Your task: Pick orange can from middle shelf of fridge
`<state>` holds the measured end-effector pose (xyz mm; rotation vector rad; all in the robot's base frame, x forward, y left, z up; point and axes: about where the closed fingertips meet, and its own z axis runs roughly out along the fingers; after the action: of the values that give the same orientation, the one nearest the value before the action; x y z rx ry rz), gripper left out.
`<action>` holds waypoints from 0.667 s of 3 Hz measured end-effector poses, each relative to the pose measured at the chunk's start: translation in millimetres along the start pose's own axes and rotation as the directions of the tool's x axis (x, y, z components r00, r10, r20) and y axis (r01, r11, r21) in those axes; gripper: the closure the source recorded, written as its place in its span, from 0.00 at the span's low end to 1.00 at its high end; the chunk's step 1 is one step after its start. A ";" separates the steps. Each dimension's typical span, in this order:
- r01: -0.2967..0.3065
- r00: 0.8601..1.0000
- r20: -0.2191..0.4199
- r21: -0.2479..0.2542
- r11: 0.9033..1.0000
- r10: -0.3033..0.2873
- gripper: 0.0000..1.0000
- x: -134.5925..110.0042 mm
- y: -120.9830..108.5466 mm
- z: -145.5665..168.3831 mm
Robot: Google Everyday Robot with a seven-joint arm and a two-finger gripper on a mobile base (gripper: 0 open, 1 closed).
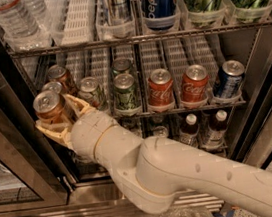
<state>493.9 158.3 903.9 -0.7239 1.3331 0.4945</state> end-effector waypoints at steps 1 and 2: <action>-0.041 0.999 -0.018 0.020 0.999 0.042 1.00 4.4 0.3 -37.0; -0.085 0.996 -0.034 0.047 0.995 0.086 1.00 13.2 -2.7 -68.4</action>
Offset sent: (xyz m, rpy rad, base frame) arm -0.0671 -0.0902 -0.0314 0.0727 0.1382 -0.0833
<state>451.0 106.2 886.5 -0.6432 1.4093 0.5202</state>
